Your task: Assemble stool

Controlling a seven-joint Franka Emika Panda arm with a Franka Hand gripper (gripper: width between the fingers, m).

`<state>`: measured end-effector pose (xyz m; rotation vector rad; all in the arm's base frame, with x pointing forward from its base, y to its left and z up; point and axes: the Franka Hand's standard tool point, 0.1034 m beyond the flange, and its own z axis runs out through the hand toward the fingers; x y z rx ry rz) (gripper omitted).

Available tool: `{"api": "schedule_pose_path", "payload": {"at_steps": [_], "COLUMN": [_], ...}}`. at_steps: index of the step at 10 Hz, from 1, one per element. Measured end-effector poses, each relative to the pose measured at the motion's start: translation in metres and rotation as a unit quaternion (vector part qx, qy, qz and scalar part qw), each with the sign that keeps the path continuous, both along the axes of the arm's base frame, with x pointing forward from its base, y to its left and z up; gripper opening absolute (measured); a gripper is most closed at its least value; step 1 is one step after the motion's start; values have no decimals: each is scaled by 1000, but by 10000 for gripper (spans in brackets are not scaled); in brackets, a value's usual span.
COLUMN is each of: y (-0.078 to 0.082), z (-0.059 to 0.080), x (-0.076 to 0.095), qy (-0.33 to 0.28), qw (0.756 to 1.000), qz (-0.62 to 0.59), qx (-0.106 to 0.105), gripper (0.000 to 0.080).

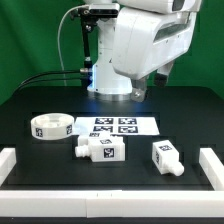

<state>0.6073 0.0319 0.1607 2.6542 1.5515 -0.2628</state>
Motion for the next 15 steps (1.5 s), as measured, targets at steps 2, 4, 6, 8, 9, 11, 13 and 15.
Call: {"api": "schedule_pose_path", "payload": {"at_steps": [2,4,6,8,9,11,13,15], "y": [0,2,7,-1,-1,0,10,13], "z": [0,-3,-16,-14,-15,-17,-42,-53], "x": [0,0,-14,-10,-10,-10,-32,-32], "qy": [1,-5,-47,-52,-53,-62,-71,-69], "qw": [1000,1000,998,998,998,997,983,978], "qz": [1,-8,-41,1,-5,-26,-167,-191], "qx": [0,3,19,24,24,25,30,36], "gripper": [649,649,649,649,649,649,649,649]}}
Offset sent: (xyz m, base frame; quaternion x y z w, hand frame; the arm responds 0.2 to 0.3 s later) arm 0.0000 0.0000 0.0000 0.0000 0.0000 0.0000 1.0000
